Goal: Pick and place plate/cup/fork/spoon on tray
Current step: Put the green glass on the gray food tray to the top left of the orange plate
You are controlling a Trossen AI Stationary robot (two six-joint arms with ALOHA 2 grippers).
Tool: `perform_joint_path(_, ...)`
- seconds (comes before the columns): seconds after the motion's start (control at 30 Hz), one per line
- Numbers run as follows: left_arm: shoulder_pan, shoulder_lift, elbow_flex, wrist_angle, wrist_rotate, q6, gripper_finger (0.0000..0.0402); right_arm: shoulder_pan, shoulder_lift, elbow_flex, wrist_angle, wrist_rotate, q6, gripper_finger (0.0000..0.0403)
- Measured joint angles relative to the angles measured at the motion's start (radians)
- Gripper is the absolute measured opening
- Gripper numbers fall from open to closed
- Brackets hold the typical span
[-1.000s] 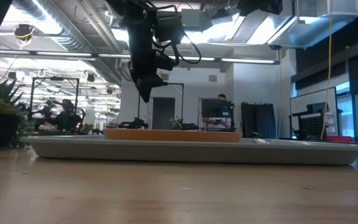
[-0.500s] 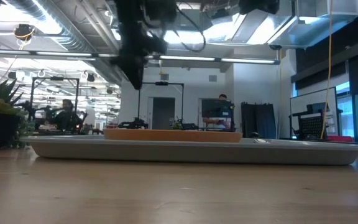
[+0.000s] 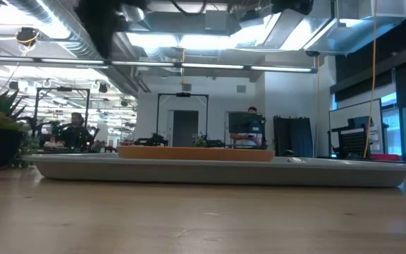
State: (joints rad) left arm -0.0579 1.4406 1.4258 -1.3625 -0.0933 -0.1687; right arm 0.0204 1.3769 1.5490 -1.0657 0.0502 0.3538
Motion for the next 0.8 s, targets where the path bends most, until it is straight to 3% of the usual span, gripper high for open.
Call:
perform_joint_path(0.13,-0.083,-0.045,0.000,-0.015,0.227,-0.182,0.0073,0.000,0.000,0.000,0.000,0.000,-0.022,0.0099)
perform_joint_path(0.33,-0.196,-0.093,0.000,-0.016,0.422,-0.455,0.0073,0.000,0.000,0.000,0.001,0.000,-0.025,0.0099)
perform_joint_path(0.8,-0.516,-0.133,0.000,-0.098,0.503,-0.684,0.0073,0.000,0.000,0.000,0.023,0.000,-0.020,0.0099)
